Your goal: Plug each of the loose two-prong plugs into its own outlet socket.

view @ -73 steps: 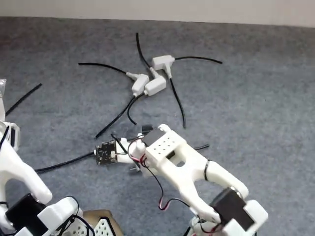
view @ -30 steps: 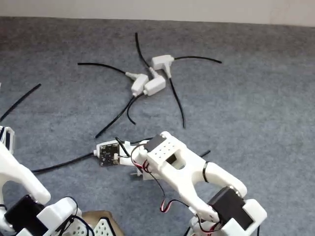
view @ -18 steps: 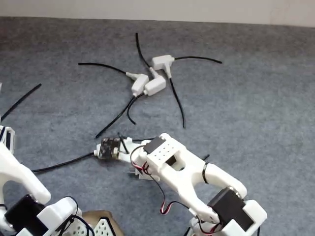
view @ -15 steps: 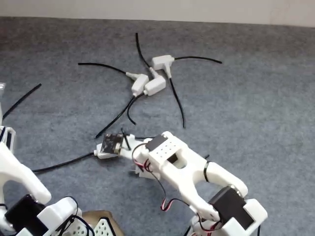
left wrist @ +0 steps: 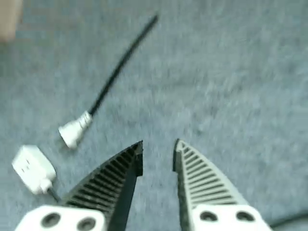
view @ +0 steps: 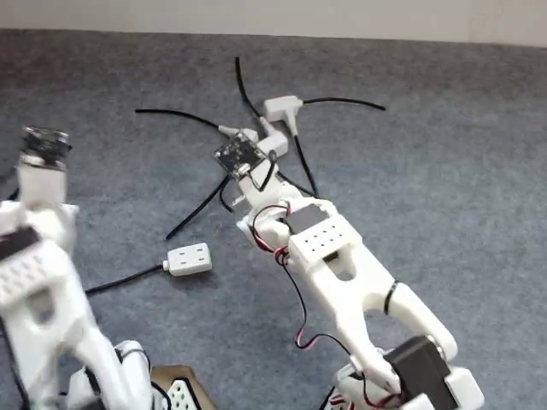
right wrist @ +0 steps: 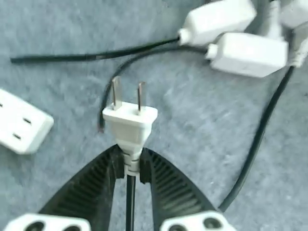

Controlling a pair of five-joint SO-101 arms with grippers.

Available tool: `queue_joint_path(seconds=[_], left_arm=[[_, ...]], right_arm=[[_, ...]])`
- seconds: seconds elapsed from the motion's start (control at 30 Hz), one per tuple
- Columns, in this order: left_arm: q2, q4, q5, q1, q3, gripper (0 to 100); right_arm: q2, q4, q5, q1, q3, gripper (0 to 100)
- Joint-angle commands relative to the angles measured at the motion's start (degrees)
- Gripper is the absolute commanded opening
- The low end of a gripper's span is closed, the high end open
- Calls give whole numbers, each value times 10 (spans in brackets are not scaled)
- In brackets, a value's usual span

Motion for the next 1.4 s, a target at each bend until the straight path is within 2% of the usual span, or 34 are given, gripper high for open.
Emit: queue_joint_path(seconds=[0.0,0.13,0.27,0.47,0.73,0.9,1.13,1.2,1.37], left_arm=[[-150,-27,8,93,100,136],[-198,42,14,163,116,232],[-218,62,32,167,121,234],[-301,67,16,170,192,212],[-481,67,-34,218,305,289],[-572,73,-40,246,313,291],[-607,77,-129,247,301,290],[-607,57,-113,251,302,289],[-592,23,-15,284,311,291]], right_arm=[[-51,62,-6,-25,-21,6],[-73,161,10,-89,-45,7],[-126,188,-4,-125,-45,7],[-172,185,-68,-88,-19,7],[-225,102,-77,-57,99,7],[-226,101,-74,-56,106,7],[-228,100,-83,-65,123,7],[-230,94,-107,-81,124,7],[-233,-23,-122,-116,191,7]])
